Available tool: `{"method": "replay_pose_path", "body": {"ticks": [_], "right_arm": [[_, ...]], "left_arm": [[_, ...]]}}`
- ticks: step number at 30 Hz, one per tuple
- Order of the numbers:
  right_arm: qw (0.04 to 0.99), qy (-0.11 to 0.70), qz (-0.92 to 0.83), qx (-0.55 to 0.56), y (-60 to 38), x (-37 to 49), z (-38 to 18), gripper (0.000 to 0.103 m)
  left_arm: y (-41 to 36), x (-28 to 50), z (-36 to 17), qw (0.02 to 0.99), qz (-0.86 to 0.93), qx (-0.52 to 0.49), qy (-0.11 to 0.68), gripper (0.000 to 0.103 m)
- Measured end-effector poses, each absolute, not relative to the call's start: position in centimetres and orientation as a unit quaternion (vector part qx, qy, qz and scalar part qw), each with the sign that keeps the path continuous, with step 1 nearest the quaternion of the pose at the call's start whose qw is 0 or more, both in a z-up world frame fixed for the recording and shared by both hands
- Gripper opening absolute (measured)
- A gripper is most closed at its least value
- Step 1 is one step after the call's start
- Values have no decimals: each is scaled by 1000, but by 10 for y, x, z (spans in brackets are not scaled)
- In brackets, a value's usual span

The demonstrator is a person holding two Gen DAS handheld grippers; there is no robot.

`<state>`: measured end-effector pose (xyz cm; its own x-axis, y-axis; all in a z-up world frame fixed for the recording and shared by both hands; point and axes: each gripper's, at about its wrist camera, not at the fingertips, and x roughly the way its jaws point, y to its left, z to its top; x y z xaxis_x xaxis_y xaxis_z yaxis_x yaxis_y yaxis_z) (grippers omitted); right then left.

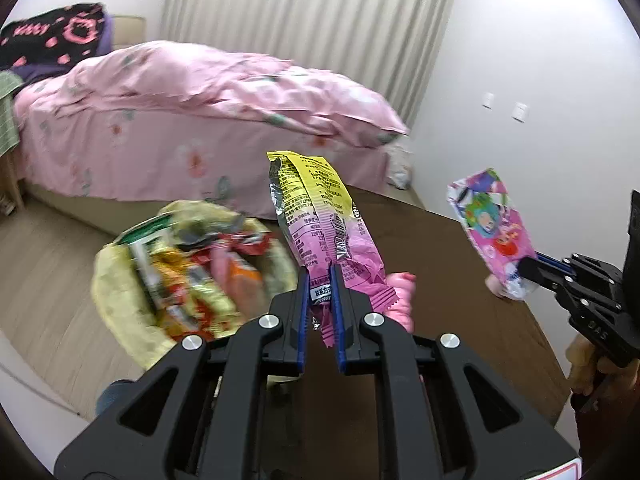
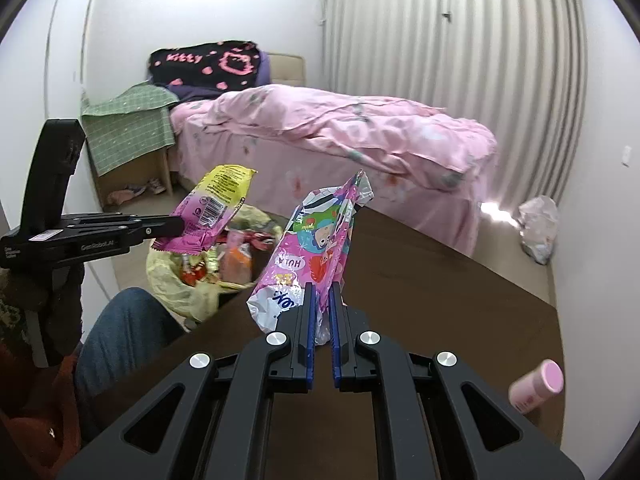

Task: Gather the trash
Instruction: 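Carry the pink-yellow wrapper and pink cartoon packet in both tools over the trash bag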

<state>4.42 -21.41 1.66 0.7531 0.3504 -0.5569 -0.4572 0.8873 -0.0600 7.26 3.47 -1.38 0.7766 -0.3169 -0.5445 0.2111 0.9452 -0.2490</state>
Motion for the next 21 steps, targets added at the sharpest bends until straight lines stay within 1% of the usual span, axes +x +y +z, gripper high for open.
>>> {"method": "replay_pose_path", "body": {"ticks": [9,12,15,18,21], "right_arm": [[907,310,269,-95,-174,85,6,7],[899,322,284,-90,-156,114,5,7],[890,331,300,-87,-140,137,2,7],[877,338,322,-111,-113,161,-5,7],[856,364,342,-134,-86,189,-24,7]], "left_arm": [[103,82,-32,945,-33,-124,300,10],[110,91,-43,942,-16,-133,309,10],[99,110,-65,936,-25,-120,330,10],[91,133,-91,923,-24,-112,368,10],[88,147,-111,911,-23,-106,398,10]]}}
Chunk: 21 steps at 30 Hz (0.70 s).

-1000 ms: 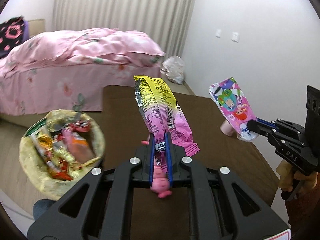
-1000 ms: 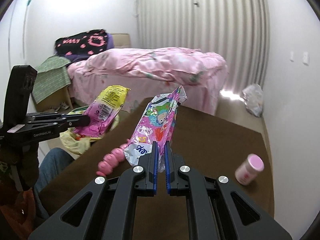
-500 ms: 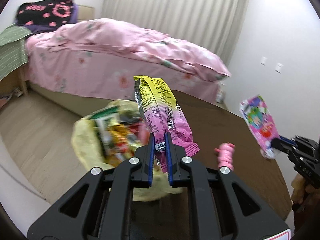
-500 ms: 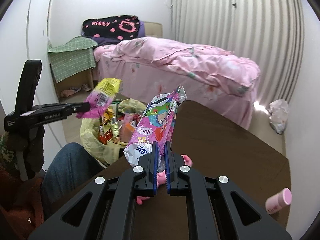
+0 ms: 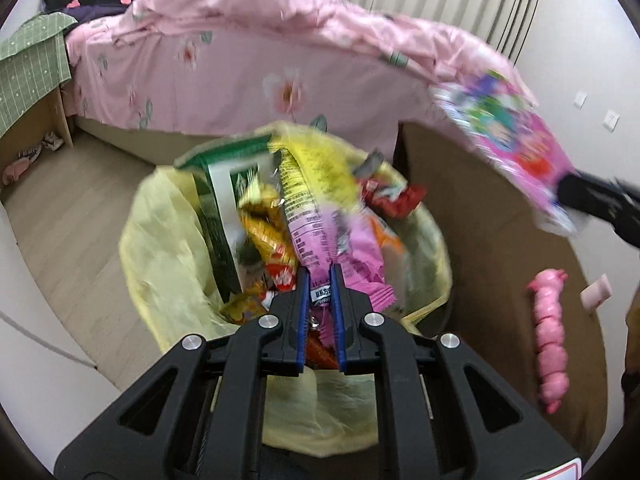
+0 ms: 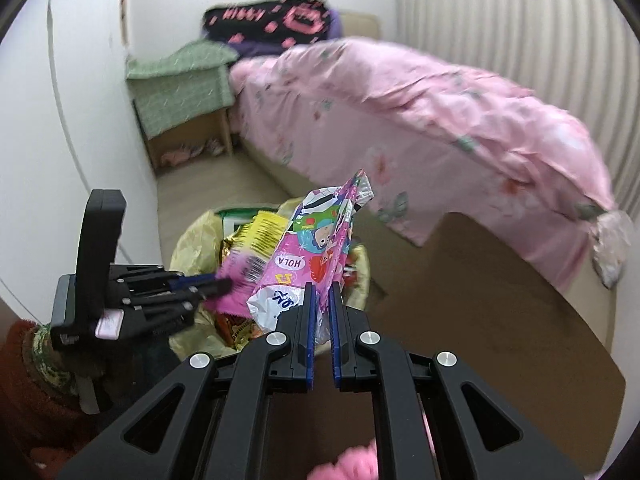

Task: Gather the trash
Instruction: 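Carry the pink-yellow wrapper and pink cartoon packet in both tools over the trash bag, then open both tools to drop both wrappers into the trash bag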

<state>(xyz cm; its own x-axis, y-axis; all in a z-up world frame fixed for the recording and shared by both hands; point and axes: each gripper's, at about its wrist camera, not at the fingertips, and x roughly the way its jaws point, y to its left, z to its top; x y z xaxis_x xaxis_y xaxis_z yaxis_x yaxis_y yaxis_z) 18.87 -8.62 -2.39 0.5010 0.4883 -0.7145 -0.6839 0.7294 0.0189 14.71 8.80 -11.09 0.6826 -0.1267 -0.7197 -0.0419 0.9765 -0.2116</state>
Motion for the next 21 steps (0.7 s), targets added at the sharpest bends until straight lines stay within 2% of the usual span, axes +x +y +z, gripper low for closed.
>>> {"method": "replay_pose_path", "body": {"ticks": [9,21], "right_arm": [[800,449,365,-156,-27,261,-92,7],[787,461,376,-163,-38,259,-94,7]], "left_arm": [[94,152,-124,900,-40,-138,411,10],[101,151,-112,899,-49,-173,400,10]]}}
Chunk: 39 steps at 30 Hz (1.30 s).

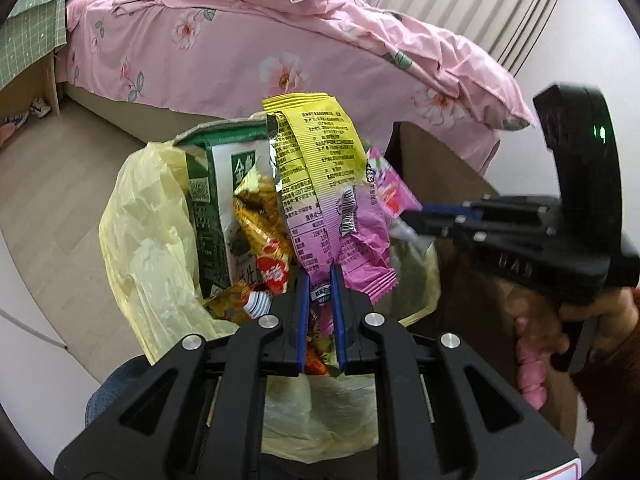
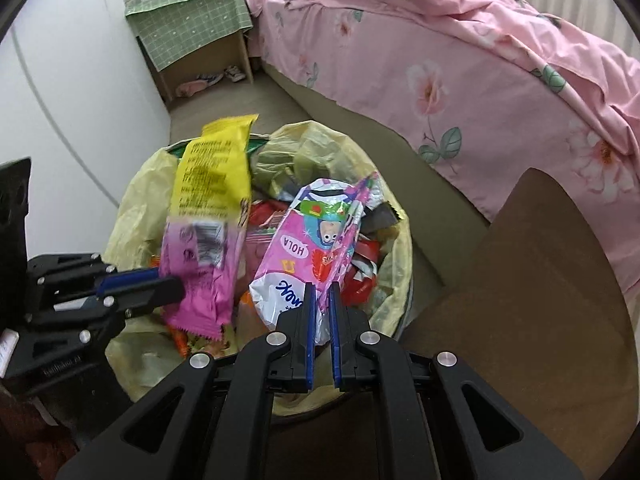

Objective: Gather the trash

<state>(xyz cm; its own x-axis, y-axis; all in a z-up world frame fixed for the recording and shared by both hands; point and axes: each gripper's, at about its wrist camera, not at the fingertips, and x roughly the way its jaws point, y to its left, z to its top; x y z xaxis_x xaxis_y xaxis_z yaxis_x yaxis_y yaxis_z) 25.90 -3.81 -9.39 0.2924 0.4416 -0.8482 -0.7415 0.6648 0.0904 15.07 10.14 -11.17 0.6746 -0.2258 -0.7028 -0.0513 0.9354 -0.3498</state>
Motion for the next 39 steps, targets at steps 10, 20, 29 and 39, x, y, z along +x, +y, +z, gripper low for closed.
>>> {"method": "replay_pose_path", "body": {"ticks": [10,20,29,39], "right_arm": [[797,449,385,-124,-44,250,-85,8],[803,442,392,-82,-53,247,-83,42],[852,384,355,-44,-108,192,-41,42],[908,342,239,-33,-191,52,-5,42]], "left_arm": [[100,147,-87,904,-31,-153,397,13],[111,134,-80,906,-7,-180,383,56],[94,96,-53,922,16,-145,359,86],[30,7,-12,947,24,-45,316,87]]}}
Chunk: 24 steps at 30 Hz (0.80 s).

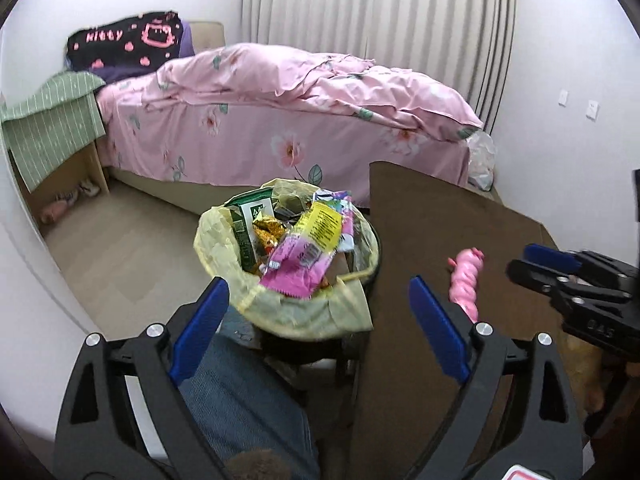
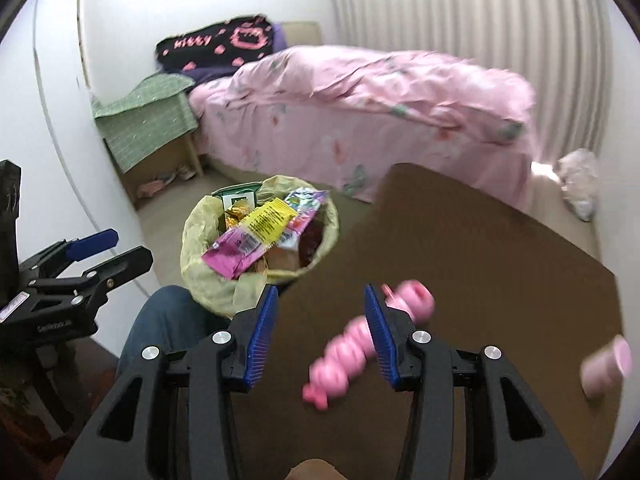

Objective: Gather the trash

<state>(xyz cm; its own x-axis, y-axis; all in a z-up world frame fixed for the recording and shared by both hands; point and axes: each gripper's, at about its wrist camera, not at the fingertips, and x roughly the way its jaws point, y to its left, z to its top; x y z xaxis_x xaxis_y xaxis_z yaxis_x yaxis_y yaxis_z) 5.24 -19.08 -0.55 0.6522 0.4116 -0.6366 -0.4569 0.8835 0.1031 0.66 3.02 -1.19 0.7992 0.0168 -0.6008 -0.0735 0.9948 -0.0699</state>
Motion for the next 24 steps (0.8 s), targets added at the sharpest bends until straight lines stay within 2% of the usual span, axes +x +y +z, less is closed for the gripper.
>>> {"method": "replay_pose_path", "body": {"ticks": [10,24], "right_arm": [[927,319,196,-9,-205,-27,6,43],[927,318,195,-26,-191,-39,4,43]], "left_arm": [[9,-47,6,952,33,-26,305,87],[14,-56,12,954,37,-22,296,87]]}}
